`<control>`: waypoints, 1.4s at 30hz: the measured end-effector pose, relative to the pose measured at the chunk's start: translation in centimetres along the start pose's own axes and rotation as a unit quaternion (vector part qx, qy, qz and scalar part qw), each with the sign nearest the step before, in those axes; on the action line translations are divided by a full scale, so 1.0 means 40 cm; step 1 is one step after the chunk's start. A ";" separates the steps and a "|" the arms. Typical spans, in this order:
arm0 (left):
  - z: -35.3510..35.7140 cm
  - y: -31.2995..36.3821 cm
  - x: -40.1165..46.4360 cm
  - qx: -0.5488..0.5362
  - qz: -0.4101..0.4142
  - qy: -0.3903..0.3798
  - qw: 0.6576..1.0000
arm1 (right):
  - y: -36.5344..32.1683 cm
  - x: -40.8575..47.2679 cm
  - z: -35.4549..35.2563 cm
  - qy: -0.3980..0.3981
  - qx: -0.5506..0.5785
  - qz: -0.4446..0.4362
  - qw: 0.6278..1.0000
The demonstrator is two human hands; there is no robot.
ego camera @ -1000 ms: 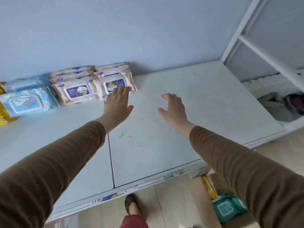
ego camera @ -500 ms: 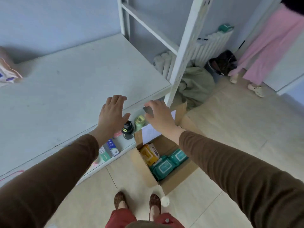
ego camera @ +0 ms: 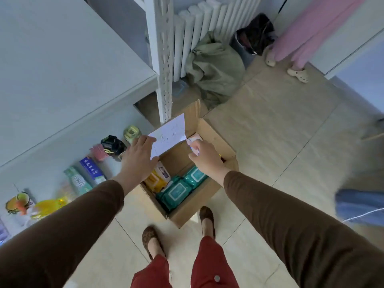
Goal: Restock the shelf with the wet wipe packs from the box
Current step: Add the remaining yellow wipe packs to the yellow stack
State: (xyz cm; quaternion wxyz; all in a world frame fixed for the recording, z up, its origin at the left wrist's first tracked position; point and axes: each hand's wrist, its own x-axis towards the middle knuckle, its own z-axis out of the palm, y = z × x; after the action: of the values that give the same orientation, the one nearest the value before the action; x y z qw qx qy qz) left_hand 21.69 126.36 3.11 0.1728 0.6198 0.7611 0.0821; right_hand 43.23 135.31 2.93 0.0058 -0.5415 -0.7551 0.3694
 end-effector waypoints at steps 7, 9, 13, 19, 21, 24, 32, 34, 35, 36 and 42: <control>0.260 0.025 0.048 0.008 -0.088 -0.081 0.993 | 0.244 0.132 0.118 -0.135 -0.002 0.019 0.991; 0.341 0.015 0.055 0.011 -0.111 -0.105 0.988 | 0.311 0.171 0.163 -0.172 -0.012 0.022 0.985; 0.504 -0.027 0.061 0.043 -0.135 -0.164 0.976 | 0.435 0.251 0.255 -0.237 -0.042 0.043 0.970; 0.707 -0.139 0.081 0.124 -0.127 -0.225 0.958 | 0.571 0.348 0.442 -0.243 -0.019 0.090 0.966; 0.755 -0.188 0.097 0.144 -0.129 -0.238 0.952 | 0.589 0.374 0.513 -0.230 0.004 0.092 0.969; 0.811 -0.251 0.127 0.191 -0.088 -0.259 0.943 | 0.590 0.400 0.605 -0.198 0.038 0.085 0.976; 0.882 -0.346 0.197 0.325 0.113 -0.232 0.910 | 0.615 0.449 0.688 -0.168 0.047 0.085 0.981; 0.892 -0.348 0.212 0.356 0.118 -0.257 0.891 | 0.643 0.482 0.656 -0.119 0.004 0.077 0.990; 0.894 -0.347 0.221 0.380 0.123 -0.272 0.875 | 0.664 0.503 0.631 -0.091 -0.036 0.065 0.993; 0.895 -0.343 0.229 0.405 0.133 -0.280 0.860 | 0.688 0.526 0.602 -0.067 -0.084 0.055 0.993; 0.881 -0.345 0.241 0.462 0.184 -0.286 0.819 | 0.822 0.649 0.453 -0.151 -0.359 0.074 0.918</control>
State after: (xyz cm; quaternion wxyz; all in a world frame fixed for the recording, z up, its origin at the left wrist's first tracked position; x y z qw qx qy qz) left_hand 20.26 129.56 -35.79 0.0579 0.7513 0.4977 -0.4296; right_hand 51.83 151.28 -38.95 -0.3301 -0.4996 -0.7867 0.1501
